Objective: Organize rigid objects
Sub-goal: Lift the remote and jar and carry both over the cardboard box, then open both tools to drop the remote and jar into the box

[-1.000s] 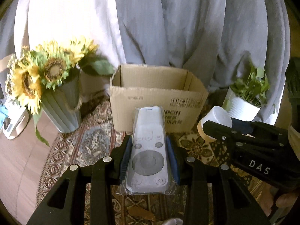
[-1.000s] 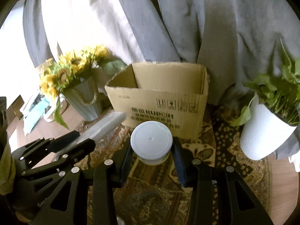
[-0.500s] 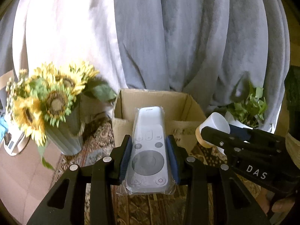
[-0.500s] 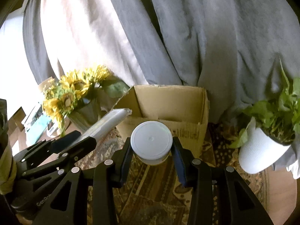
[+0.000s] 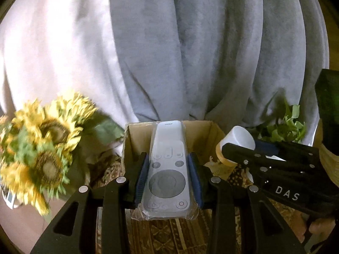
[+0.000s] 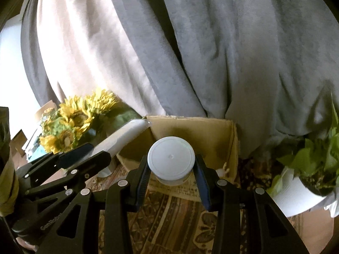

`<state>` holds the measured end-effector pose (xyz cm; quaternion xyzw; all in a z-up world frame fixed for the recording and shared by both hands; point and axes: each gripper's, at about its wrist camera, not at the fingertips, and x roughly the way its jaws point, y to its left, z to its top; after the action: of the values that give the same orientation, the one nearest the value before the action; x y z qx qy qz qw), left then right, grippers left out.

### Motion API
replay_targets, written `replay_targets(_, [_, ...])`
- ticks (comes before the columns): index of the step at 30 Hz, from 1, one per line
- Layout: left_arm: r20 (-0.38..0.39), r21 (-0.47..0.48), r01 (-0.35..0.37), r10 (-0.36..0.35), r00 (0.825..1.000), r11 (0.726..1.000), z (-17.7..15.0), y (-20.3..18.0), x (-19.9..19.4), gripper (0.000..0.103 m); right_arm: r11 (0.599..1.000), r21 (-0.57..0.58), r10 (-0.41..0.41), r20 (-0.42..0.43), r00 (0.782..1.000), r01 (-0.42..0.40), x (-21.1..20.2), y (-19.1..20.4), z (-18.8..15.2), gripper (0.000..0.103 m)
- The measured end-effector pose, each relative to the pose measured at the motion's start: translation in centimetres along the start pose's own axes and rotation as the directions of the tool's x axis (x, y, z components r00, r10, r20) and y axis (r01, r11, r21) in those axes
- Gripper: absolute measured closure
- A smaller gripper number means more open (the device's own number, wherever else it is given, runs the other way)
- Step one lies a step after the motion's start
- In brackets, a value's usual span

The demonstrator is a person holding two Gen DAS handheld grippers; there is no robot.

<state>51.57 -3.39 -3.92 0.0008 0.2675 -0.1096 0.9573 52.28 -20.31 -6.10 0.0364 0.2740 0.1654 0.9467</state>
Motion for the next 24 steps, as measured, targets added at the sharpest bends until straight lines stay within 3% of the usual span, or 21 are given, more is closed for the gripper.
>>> replay_targets(6, [-0.029, 0.058, 0.024, -0.022, 0.999, 0.998, 2.1, 0.2, 2.4, 0.066, 1.000, -0.003, -0.012, -0.031, 0.999, 0.012, 1.7, -0.3, 1.8, 0.061])
replay_targets(11, [-0.106, 0.078, 0.081, -0.073, 0.992, 0.994, 3.5, 0.5, 4.8, 0.066, 1.000, -0.003, -0.020, -0.068, 0.997, 0.020, 3.4, -0.9, 3.1, 0.061])
replay_targets(16, [-0.152, 0.116, 0.076, -0.058, 0.987, 0.990, 4.3, 0.6, 7.0, 0.066, 0.999, 0.004, -0.044, -0.117, 0.992, 0.045, 5.3, -1.7, 4.1, 0.061])
replay_targets(24, [-0.257, 0.139, 0.125, -0.086, 0.963, 0.982, 4.5, 0.5, 11.4, 0.066, 0.997, 0.044, -0.054, -0.207, 0.977, 0.065, 8.8, -3.4, 4.2, 0.061])
